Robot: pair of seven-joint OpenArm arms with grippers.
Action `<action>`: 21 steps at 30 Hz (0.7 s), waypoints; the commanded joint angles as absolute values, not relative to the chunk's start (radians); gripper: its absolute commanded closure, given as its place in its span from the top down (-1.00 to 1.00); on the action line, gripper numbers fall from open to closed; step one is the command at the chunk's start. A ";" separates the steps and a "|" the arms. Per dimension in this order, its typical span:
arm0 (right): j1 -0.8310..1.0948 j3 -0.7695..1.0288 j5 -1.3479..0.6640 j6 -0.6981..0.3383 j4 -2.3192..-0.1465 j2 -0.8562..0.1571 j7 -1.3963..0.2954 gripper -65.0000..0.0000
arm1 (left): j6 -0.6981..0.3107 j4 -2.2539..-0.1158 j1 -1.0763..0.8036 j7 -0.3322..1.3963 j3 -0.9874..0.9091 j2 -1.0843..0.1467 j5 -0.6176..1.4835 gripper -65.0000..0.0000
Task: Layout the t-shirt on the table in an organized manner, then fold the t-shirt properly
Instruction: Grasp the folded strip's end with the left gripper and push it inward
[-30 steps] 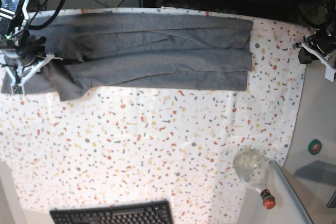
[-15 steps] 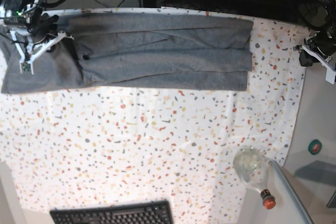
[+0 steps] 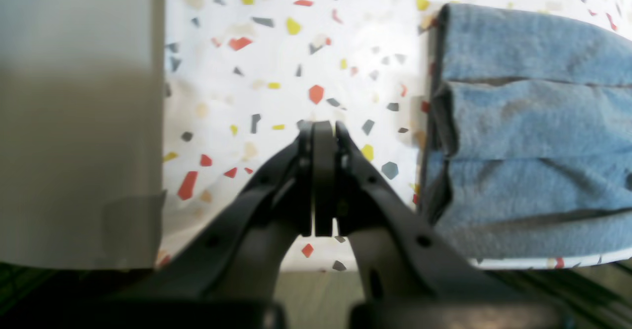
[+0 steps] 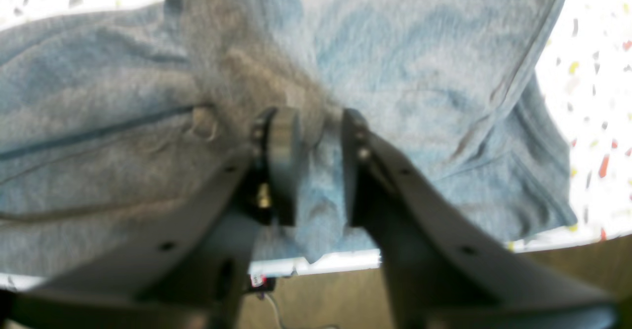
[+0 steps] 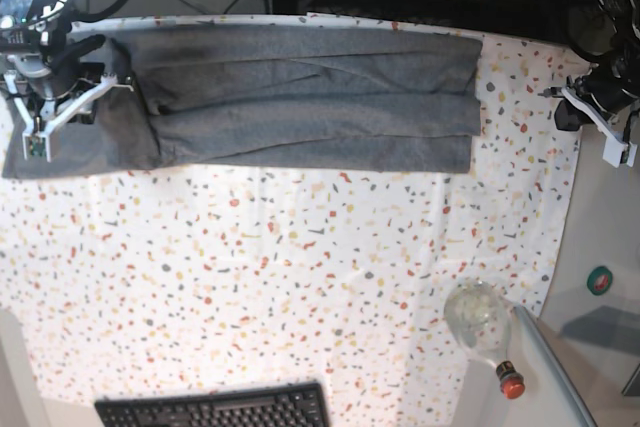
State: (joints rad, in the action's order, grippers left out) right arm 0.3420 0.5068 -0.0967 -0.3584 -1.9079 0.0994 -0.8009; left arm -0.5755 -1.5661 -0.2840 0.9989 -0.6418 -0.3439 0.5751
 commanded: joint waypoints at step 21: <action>0.188 0.615 -0.102 -0.352 -1.761 0.059 -0.763 -1.00 | -0.576 -1.586 -0.213 0.889 -0.257 -0.166 0.479 -1.00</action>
State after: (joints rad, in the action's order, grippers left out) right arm 0.1932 0.6159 -0.0998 -0.3553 -1.7531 0.0658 -0.7677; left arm -0.5755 -1.5696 -0.2207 0.9051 -0.2539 -0.1585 0.4683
